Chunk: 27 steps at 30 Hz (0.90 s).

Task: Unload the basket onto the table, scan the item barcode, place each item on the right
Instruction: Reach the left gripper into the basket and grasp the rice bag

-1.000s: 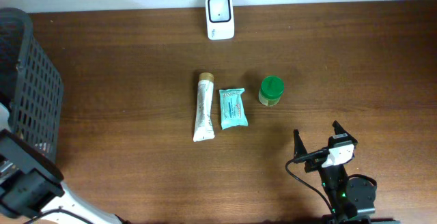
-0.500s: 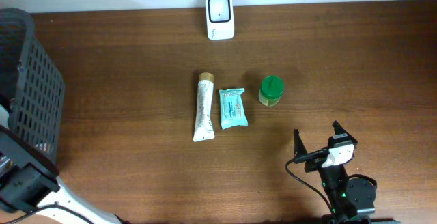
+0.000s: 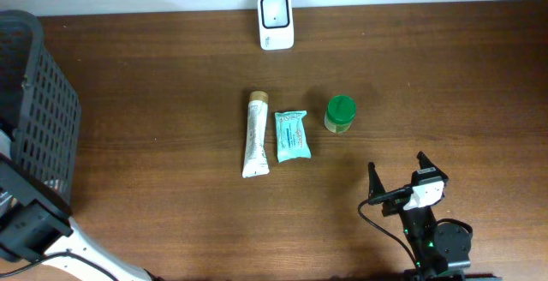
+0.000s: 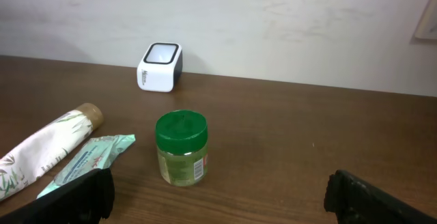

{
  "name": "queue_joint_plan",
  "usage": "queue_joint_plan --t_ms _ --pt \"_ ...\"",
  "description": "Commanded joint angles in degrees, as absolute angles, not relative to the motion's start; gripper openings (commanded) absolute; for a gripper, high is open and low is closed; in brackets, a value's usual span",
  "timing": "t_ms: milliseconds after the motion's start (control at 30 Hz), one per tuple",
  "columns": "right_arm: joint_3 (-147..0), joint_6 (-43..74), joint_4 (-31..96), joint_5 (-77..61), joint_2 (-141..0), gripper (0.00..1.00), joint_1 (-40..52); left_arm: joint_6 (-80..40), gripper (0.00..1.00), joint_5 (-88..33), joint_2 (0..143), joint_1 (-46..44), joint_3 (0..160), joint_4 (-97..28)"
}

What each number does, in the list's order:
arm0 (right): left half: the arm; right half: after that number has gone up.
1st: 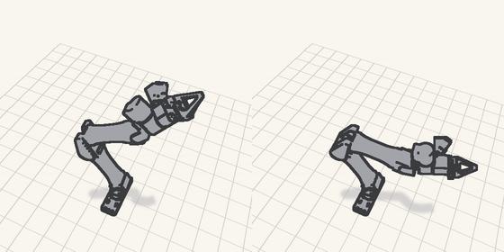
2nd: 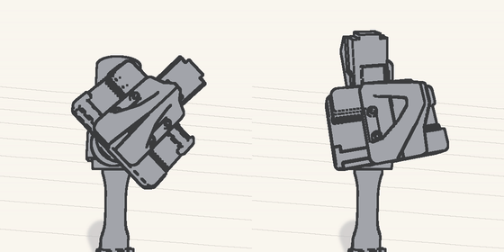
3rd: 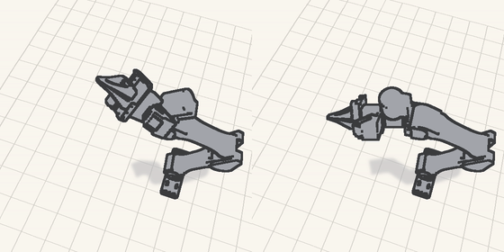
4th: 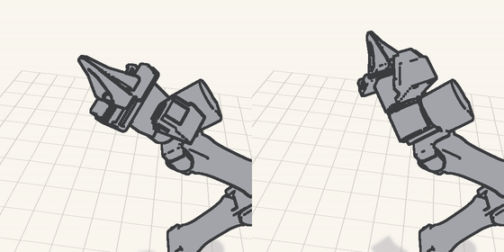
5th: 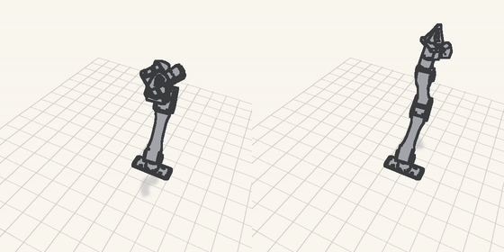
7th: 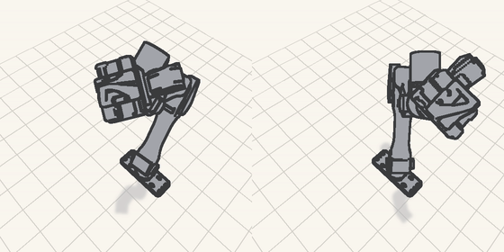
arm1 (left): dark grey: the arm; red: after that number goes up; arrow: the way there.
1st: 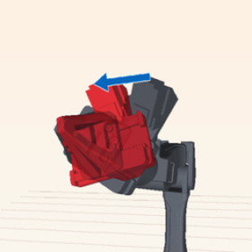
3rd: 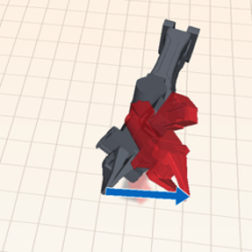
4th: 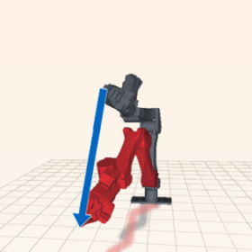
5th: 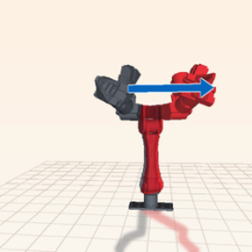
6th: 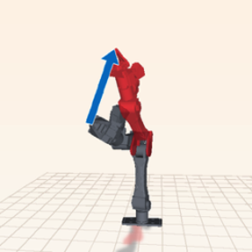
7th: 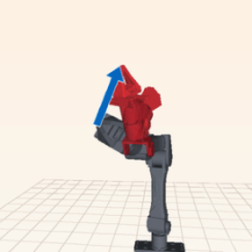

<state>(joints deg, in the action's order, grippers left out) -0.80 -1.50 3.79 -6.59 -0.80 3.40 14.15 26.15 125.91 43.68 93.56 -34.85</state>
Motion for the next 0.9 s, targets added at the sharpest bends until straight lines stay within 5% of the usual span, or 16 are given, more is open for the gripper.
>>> queue_joint_plan --t_ms 0,333,867 --pt "-0.3 -1.3 3.8 -6.9 -0.5 0.98 3.3 12.5 0.00 23.3 131.4 45.6 92.1 -37.8" --pt "-0.3 -1.3 3.8 -6.9 -0.5 0.98 3.3 15.2 0.00 24.7 118.7 42.2 102.1 -44.5" --pt "-0.3 -1.3 3.8 -6.9 -0.5 0.98 3.3 16.4 0.00 26.8 91.3 27.8 104.4 -36.0"
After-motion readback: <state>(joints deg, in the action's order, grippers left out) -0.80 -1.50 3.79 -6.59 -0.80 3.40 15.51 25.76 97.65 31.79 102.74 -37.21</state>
